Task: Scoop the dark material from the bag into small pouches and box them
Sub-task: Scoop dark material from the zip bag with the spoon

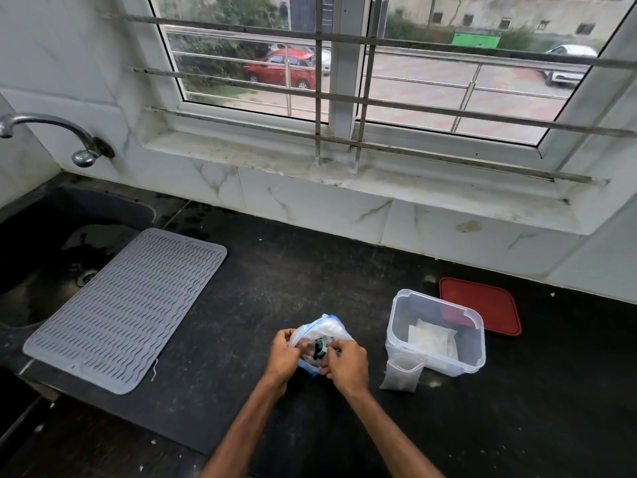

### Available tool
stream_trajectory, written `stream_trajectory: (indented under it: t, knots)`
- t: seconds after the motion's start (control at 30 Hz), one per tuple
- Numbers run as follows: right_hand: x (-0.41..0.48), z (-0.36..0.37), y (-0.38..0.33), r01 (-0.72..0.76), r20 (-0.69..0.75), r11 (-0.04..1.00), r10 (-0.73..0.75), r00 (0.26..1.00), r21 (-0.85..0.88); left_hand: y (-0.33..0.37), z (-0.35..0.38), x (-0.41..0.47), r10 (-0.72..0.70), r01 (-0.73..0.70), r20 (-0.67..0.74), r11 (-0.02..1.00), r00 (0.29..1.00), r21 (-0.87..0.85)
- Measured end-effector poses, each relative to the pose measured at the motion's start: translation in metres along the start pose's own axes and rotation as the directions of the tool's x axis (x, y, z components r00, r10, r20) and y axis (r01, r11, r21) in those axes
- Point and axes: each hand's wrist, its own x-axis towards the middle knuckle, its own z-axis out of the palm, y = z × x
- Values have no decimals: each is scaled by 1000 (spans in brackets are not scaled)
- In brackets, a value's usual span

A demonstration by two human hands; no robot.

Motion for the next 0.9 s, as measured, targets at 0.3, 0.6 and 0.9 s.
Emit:
stream_trajectory:
  t: [0.3,0.6,0.9]
  knots:
    - [-4,-17,-6,-238,288,917,144,947,322,-6,-5,1,-76,85,73,987,994,-135]
    - [-3,-21,4,-174,190,948,125,974,265,-6,3,1,23,-26,-122,999,992,-21]
    - [0,-4,-1,50,102,967,-25,994,-250,0,12,1,6,-6,-38,1000,999,20]
